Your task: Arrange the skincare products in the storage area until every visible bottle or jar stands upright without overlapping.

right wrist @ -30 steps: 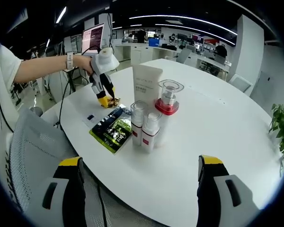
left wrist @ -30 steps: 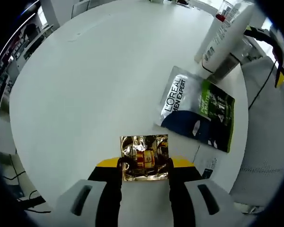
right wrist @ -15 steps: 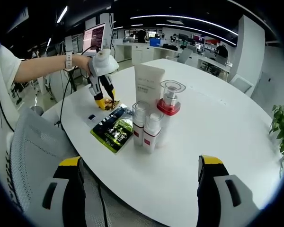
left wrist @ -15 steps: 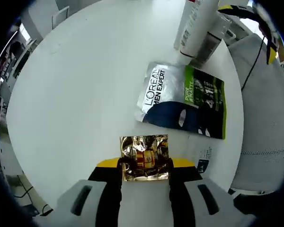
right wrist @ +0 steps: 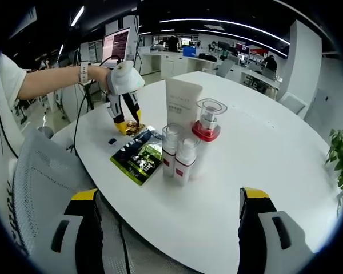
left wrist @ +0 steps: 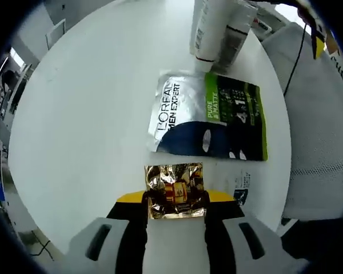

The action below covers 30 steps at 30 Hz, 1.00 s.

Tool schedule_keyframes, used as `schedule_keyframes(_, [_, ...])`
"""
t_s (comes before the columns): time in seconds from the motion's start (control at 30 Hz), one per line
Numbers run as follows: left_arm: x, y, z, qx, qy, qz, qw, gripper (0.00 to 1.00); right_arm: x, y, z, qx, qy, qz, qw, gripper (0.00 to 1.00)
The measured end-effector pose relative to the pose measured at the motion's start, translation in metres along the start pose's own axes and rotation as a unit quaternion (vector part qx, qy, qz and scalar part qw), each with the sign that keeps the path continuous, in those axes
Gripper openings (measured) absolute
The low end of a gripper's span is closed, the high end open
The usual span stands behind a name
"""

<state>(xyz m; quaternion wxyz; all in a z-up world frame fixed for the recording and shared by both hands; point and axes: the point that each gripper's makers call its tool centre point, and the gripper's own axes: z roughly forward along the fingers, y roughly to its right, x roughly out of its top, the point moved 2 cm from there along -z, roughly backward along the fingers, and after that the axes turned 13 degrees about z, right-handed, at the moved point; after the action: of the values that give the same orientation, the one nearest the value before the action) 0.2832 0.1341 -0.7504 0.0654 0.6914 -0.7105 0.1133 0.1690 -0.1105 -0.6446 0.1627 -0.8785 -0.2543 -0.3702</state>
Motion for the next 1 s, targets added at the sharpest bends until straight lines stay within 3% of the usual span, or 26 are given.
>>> schedule_keyframes(0.2, [-0.0003,-0.0048,0.002,0.0,-0.006,0.039,0.9992,0.35,-0.0016,-0.0003,-0.0004,0.0,0.0,0.001,1.0,1.0])
schedule_keyframes(0.47, [0.0022,-0.0051,0.0029,-0.001,-0.011,0.061,0.9981,0.35,-0.0049,0.0008,-0.0009,-0.001,-0.001,0.007,1.0,1.0])
schedule_keyframes(1.0, [0.003,-0.0089,0.0056,-0.014,-0.01,0.062,0.9979,0.39,-0.0078,0.0016,-0.0003,-0.002,-0.006,0.007,1.0,1.0])
